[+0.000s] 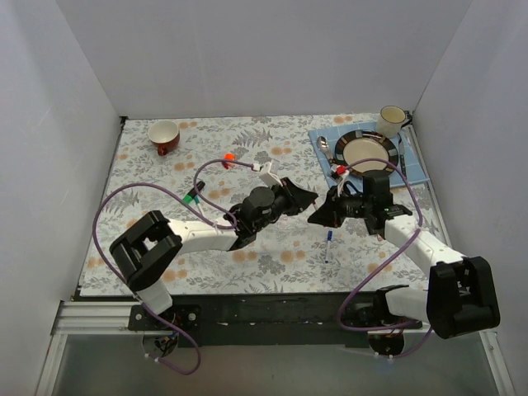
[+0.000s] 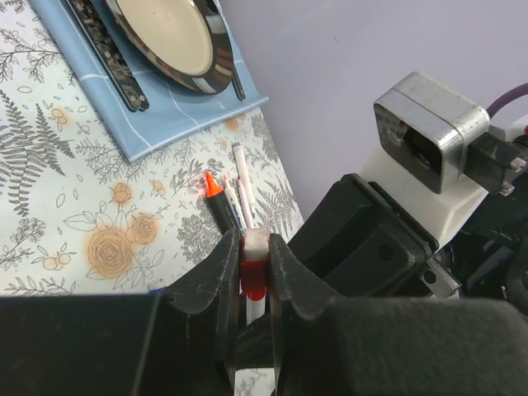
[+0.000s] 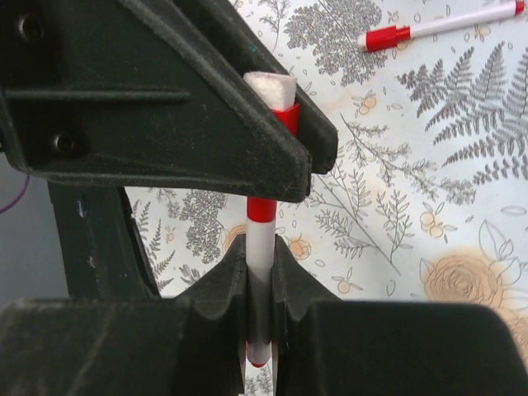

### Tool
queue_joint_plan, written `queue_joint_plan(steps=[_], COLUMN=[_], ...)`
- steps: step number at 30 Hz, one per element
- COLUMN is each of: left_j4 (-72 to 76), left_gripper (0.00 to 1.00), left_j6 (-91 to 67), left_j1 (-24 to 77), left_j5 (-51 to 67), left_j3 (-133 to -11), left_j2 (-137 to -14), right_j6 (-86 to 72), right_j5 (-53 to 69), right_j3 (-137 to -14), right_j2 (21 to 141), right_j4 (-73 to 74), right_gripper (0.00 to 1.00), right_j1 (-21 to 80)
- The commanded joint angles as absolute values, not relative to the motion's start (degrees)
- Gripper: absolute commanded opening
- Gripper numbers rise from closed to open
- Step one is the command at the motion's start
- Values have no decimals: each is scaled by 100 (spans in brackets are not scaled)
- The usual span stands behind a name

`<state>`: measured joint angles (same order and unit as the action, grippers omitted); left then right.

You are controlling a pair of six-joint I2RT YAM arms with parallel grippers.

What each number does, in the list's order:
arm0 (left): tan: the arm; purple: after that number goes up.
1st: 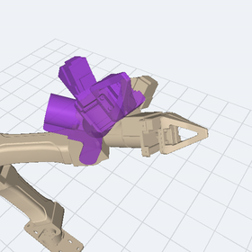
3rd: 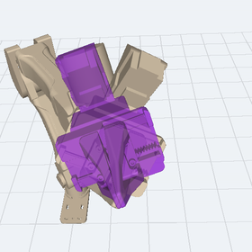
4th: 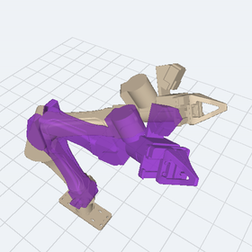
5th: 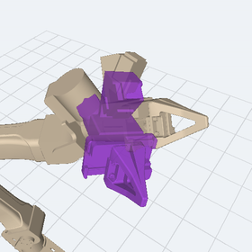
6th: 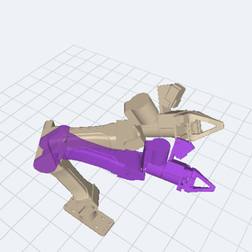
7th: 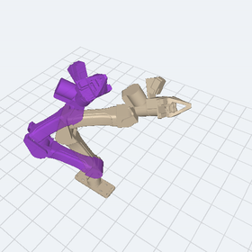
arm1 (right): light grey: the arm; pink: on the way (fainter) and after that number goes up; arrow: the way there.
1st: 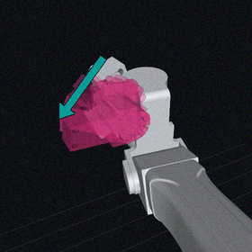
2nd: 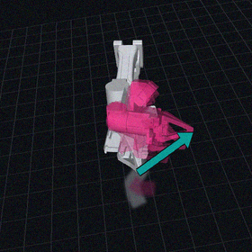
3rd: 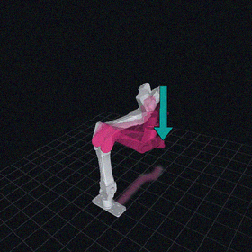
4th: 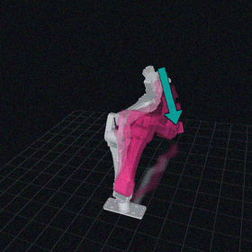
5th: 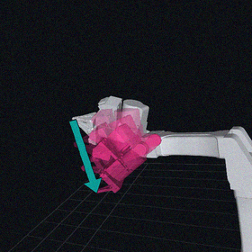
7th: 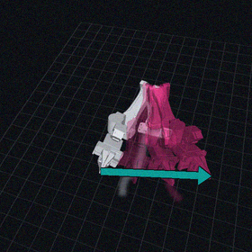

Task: Open the pen caps

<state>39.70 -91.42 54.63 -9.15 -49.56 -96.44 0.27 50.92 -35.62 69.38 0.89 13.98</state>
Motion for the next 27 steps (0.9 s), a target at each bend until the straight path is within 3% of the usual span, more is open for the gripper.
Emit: queue_joint_plan(steps=[1, 8, 16, 27], left_j4=[3683, 2734, 2698, 2470], left_gripper=[0, 0, 0, 0], left_j6=[-8808, -8393, -8499, -8491], left_j1=[4442, 3508, 3112, 2426], left_j5=[-800, -782, -1256, -941], left_j3=[-5281, -6064, -6029, -6073], left_j2=[-8791, -8429, -8121, -7963], right_j6=[668, 853, 914, 1028], right_j5=[5177, 5177, 5194, 5107], right_j3=[-3797, -3858, -3876, -3920], right_j2=[7084, 7154, 7225, 7330], right_j4=[624, 809, 861, 993], right_gripper=[1, 1, 1, 1], right_j1=[1538, 1758, 1881, 2056])
